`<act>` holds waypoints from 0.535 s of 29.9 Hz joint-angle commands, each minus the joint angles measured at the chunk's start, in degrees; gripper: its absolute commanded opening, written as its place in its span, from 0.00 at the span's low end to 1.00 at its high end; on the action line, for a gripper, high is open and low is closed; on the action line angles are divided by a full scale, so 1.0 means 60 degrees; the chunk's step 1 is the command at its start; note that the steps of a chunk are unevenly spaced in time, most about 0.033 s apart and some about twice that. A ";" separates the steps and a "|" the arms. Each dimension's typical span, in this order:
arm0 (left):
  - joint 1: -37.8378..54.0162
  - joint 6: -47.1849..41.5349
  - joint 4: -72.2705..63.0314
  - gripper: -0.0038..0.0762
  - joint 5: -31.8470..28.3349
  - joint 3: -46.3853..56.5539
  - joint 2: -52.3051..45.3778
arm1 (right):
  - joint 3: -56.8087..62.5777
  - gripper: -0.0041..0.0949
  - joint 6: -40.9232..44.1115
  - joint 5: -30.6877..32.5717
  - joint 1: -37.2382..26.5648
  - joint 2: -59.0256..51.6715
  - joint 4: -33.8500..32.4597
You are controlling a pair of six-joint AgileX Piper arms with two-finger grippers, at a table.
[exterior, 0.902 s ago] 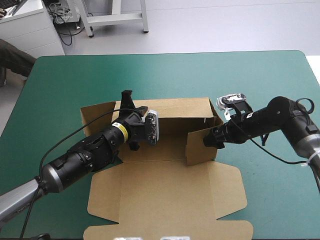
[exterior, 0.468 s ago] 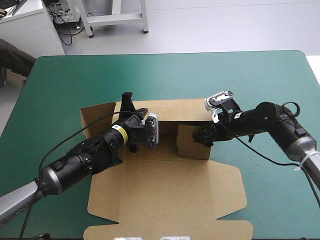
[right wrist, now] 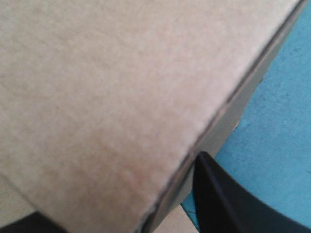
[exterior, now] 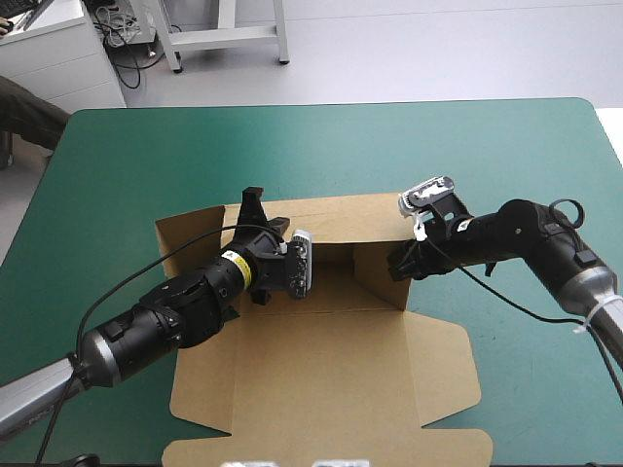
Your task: Fold the box
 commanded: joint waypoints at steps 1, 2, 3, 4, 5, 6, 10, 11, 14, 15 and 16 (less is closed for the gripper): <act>-0.0205 -0.0191 -0.0830 0.01 -0.0060 0.0092 0.0063 | -0.0292 0.15 -0.0027 -0.0150 -0.0003 -0.0277 0.0810; -0.0205 -0.0210 -0.0830 0.01 -0.0060 0.0092 0.0063 | -0.0292 0.05 -0.0027 -0.0150 -0.0003 -0.0277 0.0829; -0.0205 -0.0264 -0.0830 0.01 -0.0112 0.0092 0.0063 | -0.0292 0.03 -0.0057 -0.0176 -0.0003 -0.0277 0.0829; -0.0205 -0.0282 -0.0830 0.02 -0.0135 0.0092 0.0043 | -0.0292 0.04 -0.0057 -0.0269 -0.0003 -0.0277 0.0809; -0.0205 -0.0282 -0.0830 0.04 -0.0154 0.0053 -0.0004 | -0.0292 0.04 -0.0033 -0.0371 -0.0003 -0.0277 0.0809; -0.0205 -0.0282 -0.0856 0.06 -0.0192 0.0004 -0.0043 | -0.0292 0.04 0.0055 -0.0523 -0.0003 -0.0277 0.0809; -0.0205 -0.0282 -0.0856 0.22 -0.0311 -0.0279 -0.0252 | -0.0292 0.04 0.0971 -0.1414 -0.0003 -0.0277 0.0073; -0.0205 -0.0282 -0.0856 0.27 -0.0311 -0.0373 -0.0309 | -0.0292 0.04 0.1333 -0.1666 -0.0003 -0.0277 -0.0275; -0.0329 -0.0282 -0.0940 0.42 -0.0517 -0.0655 -0.0595 | -0.0313 0.04 0.2416 -0.2266 -0.0003 -0.0277 -0.1319; -0.0417 -0.0282 -0.0977 0.46 -0.0626 -0.0750 -0.0712 | -0.0313 0.04 0.2698 -0.2482 -0.0003 -0.0277 -0.1637; -0.0521 -0.0282 -0.1004 0.50 -0.0729 -0.0845 -0.0824 | -0.0313 0.04 0.3247 -0.2670 -0.0003 -0.0277 -0.2119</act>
